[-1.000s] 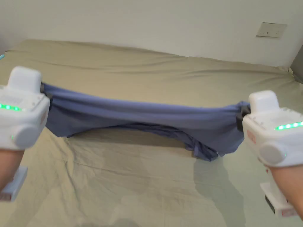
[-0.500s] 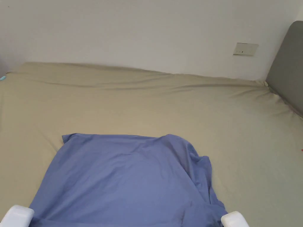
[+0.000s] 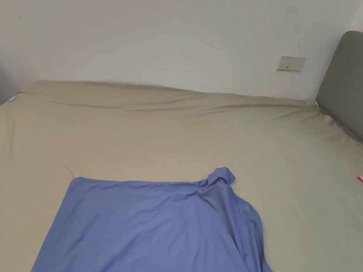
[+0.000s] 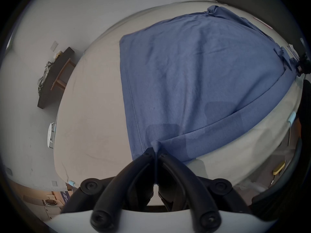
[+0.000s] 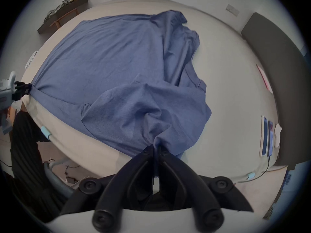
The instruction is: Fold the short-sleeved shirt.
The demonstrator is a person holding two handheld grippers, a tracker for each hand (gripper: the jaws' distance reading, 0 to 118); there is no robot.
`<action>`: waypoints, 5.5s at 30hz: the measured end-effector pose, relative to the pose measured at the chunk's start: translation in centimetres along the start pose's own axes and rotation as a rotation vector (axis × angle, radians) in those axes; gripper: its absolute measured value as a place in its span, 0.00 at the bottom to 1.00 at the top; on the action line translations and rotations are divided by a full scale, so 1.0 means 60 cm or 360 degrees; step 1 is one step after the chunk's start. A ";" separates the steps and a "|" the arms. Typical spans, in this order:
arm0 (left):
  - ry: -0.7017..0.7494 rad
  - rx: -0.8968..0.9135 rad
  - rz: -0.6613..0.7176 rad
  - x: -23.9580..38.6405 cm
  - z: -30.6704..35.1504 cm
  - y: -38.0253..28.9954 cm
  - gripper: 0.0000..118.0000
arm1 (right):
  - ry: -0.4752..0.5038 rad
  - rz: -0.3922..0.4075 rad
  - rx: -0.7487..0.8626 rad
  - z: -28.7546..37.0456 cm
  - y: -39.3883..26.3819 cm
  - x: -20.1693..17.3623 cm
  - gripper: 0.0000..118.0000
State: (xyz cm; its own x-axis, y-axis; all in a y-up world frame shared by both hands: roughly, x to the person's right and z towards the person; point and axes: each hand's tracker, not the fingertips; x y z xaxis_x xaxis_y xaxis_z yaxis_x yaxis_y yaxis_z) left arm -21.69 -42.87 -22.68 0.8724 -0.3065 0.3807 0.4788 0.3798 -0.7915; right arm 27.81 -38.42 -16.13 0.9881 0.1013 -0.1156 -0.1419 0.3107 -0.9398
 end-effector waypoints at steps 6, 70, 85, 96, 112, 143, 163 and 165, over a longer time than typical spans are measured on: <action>-0.0018 -0.0037 0.0010 0.006 0.007 -0.001 0.01 | 0.0033 -0.0057 -0.0081 -0.009 -0.020 0.006 0.03; 0.0134 0.0392 0.0748 -0.233 -0.328 0.564 0.97 | -0.0508 -0.0064 0.1270 0.059 0.467 0.069 0.00; 0.0033 0.0412 0.0503 -0.143 -0.283 0.584 0.02 | -0.0406 -0.0045 0.1136 0.029 0.482 0.091 0.00; 0.0173 0.0794 0.0504 -0.173 -0.043 0.500 0.02 | -0.0232 -0.0087 0.0623 -0.124 0.580 0.165 0.75; 0.0186 0.0668 0.0387 -0.143 -0.077 0.445 0.02 | 0.0061 -0.0227 0.0213 -0.294 0.597 0.185 0.31; 0.0477 0.1591 0.0577 -0.207 0.469 0.418 0.02 | -0.0476 -0.0209 0.1784 0.494 0.300 0.193 0.04; 0.0503 0.1860 0.0633 -0.271 0.649 0.516 0.02 | -0.0758 -0.0177 0.2159 0.695 0.360 0.212 0.04; 0.0482 0.1852 0.0646 -0.281 0.646 0.538 0.02 | -0.0806 -0.0157 0.2166 0.694 0.386 0.218 0.04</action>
State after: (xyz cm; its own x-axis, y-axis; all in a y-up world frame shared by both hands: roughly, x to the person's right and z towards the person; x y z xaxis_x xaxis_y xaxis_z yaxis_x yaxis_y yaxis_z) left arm -17.12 8.40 -36.09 0.9925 -0.1167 -0.0356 0.1202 0.9855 0.1196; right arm 34.97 9.45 -26.05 0.9115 0.2534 0.3239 -0.3058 0.9443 0.1218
